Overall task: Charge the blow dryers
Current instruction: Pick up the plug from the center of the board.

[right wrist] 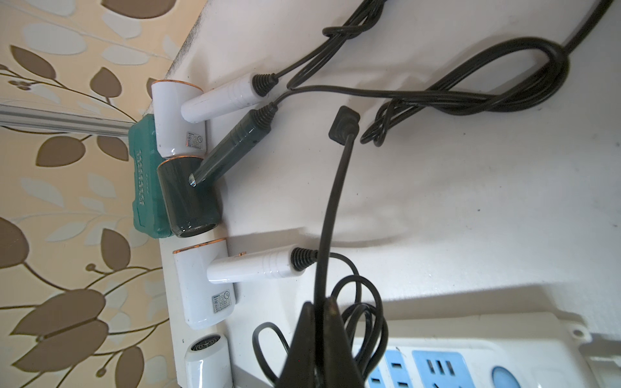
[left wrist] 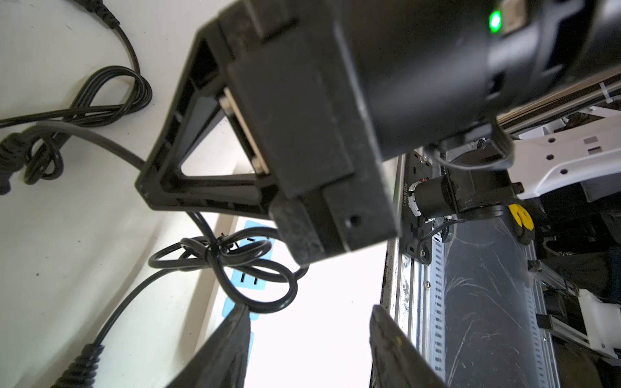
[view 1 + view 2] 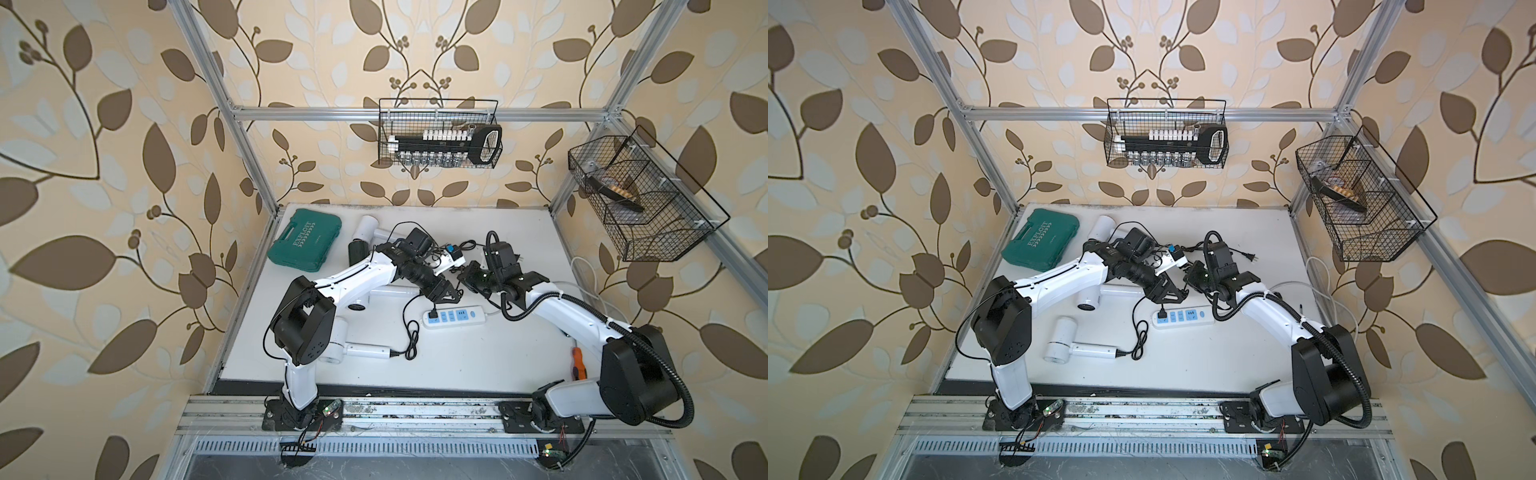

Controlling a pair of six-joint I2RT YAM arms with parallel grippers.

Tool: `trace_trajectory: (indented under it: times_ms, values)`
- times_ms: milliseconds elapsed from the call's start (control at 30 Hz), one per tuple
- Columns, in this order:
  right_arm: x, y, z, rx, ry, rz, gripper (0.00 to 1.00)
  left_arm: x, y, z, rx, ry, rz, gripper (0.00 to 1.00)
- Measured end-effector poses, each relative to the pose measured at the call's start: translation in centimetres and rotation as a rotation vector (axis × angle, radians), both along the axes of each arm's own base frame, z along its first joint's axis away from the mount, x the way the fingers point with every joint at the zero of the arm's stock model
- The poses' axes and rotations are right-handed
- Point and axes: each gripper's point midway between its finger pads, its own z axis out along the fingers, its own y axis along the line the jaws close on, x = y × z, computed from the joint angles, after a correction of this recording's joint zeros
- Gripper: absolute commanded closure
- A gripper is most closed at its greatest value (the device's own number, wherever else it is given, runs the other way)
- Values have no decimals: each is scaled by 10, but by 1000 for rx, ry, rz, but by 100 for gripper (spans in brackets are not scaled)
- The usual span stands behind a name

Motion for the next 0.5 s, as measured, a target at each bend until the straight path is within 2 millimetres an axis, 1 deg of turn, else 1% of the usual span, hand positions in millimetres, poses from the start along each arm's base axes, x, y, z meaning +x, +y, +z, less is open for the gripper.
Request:
trace_trajectory:
  times_ms: [133,233,300,400,500]
  values:
    - [0,1,0,6,2,1,100,15,-10,25,-39,-74,-4,41]
    - [-1,2,1,16,6,1,100,25,-17,29,-43,-105,-4,43]
    - [-1,2,1,22,8,-3,100,27,-20,21,-34,-99,-12,45]
    - [0,2,2,29,10,-11,100,28,-20,4,-3,-71,-16,50]
    - [-1,0,3,38,14,-26,100,27,-19,-9,15,-50,-16,50]
